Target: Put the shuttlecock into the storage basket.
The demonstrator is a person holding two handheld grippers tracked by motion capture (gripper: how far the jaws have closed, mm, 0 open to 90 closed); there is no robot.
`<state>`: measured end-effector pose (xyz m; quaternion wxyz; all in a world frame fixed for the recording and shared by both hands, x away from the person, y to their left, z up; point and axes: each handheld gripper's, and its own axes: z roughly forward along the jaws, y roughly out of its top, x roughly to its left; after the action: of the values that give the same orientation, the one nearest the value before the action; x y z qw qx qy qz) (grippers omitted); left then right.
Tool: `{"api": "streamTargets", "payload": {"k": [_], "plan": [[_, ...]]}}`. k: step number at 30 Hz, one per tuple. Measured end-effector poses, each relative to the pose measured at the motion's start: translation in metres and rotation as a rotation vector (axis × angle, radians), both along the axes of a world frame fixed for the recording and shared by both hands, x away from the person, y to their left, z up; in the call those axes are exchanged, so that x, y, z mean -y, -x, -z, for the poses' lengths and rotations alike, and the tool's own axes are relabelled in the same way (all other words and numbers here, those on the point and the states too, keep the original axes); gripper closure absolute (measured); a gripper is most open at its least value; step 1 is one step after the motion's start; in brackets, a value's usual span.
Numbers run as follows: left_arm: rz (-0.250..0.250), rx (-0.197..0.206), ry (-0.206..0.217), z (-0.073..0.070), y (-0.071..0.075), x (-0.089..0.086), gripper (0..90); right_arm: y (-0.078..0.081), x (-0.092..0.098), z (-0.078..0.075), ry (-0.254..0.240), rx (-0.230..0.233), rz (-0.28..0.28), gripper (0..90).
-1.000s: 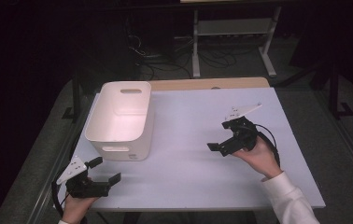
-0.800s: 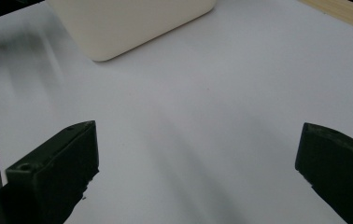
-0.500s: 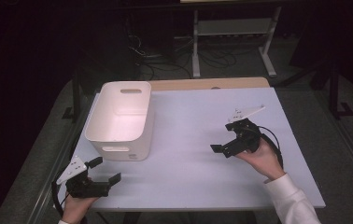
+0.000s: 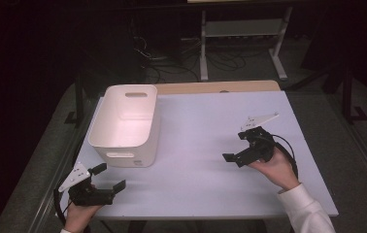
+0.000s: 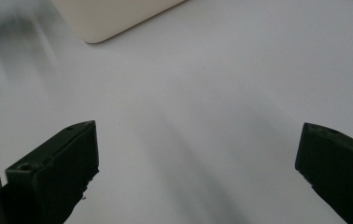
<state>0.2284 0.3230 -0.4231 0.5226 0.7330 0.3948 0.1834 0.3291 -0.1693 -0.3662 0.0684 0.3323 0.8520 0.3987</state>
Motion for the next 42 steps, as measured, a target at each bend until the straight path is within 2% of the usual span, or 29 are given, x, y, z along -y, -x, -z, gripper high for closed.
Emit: {"api": "streamTargets", "payload": {"k": [6,12,21,26,42], "plan": [[0.000,0.000,-0.003,0.000,0.000,0.000,0.0,0.003,0.007,0.006,0.008,-0.022,0.016,0.0],[0.001,0.000,-0.003,0.000,0.000,0.000,0.0,0.007,0.015,0.010,0.017,-0.025,0.026,0.0],[0.006,0.000,-0.003,0.000,0.000,0.000,0.0,0.010,0.024,0.018,0.011,-0.049,0.047,0.0],[0.009,-0.002,-0.004,0.000,0.001,0.001,0.0,0.012,0.026,0.023,0.039,-0.053,0.054,0.0],[0.020,0.005,0.001,-0.001,0.001,0.001,0.0,0.021,0.037,0.034,0.011,-0.070,0.074,0.0]]}}
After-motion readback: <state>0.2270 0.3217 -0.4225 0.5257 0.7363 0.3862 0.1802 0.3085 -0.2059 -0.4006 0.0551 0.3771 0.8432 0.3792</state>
